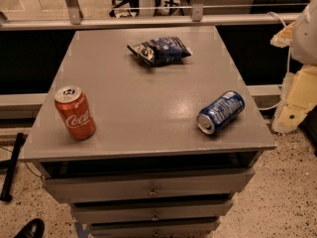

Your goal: Move coke can near blue chip bag

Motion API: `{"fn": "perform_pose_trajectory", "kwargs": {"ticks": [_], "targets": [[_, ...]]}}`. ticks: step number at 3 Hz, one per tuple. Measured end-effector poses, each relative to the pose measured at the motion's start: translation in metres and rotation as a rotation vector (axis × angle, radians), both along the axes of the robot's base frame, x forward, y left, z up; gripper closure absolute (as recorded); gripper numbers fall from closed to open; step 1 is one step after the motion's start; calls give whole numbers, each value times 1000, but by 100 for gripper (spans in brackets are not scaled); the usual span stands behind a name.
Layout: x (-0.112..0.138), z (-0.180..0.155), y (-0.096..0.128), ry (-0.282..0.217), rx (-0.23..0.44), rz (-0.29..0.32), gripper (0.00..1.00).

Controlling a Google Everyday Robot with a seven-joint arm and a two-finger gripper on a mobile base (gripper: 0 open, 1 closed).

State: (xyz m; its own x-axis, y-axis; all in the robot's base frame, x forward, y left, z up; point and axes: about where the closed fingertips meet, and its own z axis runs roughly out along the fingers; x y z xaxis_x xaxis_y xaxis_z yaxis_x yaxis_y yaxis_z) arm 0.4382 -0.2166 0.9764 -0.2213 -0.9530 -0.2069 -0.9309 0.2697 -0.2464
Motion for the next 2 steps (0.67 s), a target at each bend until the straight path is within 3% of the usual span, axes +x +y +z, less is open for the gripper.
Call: {"fn": "perform_pose_trajectory", "kwargs": {"ticks": [1,2], "targets": [[0,0,0,0,0,0,0],[3,-7,22,9,90,28,0]]}}
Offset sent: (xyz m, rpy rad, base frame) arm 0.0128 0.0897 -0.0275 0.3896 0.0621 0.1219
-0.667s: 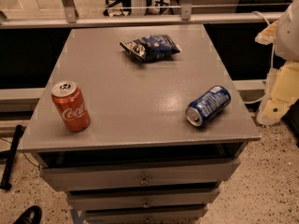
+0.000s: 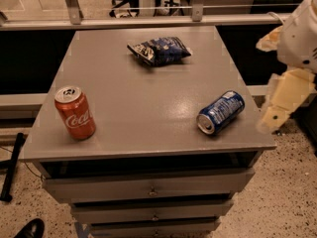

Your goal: Move coke can near blue chip bag

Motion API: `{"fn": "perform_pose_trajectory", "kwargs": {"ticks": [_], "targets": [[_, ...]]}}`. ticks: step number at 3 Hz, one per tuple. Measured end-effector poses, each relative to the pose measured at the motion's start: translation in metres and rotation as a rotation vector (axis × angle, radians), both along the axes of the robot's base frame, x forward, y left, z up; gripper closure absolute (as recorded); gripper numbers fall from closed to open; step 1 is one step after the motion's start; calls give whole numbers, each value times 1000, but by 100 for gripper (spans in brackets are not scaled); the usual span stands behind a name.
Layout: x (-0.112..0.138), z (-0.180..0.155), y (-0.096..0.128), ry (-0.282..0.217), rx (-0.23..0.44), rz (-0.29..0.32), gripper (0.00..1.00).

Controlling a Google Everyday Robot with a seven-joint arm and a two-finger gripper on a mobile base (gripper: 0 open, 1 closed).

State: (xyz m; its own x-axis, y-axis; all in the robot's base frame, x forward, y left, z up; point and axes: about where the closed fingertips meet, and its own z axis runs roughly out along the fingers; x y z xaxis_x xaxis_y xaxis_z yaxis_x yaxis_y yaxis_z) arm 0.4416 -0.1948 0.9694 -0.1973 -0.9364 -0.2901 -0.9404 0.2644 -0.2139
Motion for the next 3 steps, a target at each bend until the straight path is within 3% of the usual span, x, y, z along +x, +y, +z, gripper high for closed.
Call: {"fn": "perform_pose_trajectory", "kwargs": {"ticks": [1,2,3], "targets": [[12,-16,59,11,216,60,0],[14,-11,136,5,432,156,0],[5,7,165,17,524,187,0]]}}
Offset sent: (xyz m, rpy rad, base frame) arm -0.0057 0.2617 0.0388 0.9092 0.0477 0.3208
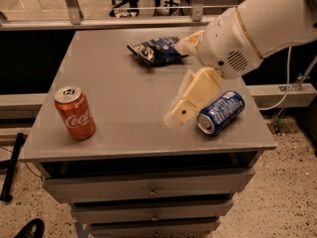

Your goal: Move coke can near blue chip bag

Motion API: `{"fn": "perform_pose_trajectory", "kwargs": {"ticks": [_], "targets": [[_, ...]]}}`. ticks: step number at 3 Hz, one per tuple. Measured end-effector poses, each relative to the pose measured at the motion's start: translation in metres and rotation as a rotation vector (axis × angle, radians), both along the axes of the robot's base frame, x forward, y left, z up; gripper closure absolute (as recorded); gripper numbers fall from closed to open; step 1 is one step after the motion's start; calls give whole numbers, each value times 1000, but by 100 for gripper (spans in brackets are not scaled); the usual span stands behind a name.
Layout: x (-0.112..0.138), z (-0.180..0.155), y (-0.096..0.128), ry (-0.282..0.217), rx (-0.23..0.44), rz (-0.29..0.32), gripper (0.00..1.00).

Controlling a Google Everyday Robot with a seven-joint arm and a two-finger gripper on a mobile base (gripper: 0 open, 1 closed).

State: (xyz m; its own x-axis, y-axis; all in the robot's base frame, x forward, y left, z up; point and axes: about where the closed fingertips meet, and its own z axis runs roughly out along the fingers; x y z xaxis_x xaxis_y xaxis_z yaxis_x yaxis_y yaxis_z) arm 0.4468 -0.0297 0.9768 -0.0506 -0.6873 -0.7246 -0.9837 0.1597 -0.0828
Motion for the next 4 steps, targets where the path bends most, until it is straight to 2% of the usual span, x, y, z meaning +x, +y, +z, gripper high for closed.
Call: {"fn": "perform_pose_trajectory", "kwargs": {"ticks": [1,2,4], "targets": [[0,0,0,0,0,0,0],[4,-10,23,-2,35,48,0],[24,-44,116,16,204,183,0]]}}
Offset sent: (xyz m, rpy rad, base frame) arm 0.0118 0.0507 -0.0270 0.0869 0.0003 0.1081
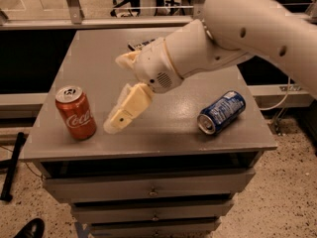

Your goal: Move coke can near blue chip bag

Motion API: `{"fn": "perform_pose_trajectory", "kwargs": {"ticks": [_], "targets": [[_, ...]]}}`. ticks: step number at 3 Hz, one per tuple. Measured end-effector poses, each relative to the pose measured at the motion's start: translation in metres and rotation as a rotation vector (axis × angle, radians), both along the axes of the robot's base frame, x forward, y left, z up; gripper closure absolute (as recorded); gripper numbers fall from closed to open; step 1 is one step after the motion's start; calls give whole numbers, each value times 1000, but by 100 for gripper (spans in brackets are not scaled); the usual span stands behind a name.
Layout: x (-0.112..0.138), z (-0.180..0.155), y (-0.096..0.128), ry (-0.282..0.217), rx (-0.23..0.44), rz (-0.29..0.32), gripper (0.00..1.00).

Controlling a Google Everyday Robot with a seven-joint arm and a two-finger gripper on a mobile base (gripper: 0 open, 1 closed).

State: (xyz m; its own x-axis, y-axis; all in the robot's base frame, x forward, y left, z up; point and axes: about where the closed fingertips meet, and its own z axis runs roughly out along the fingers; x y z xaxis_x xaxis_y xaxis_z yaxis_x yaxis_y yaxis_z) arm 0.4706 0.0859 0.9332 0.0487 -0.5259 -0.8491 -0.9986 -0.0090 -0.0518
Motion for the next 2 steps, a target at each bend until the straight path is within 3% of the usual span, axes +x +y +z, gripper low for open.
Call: {"fn": "perform_pose_trajectory", "kwargs": {"ticks": [1,2], "targets": [[3,-13,47,9,81,54,0],[6,-33,75,-4,139,91,0]]}}
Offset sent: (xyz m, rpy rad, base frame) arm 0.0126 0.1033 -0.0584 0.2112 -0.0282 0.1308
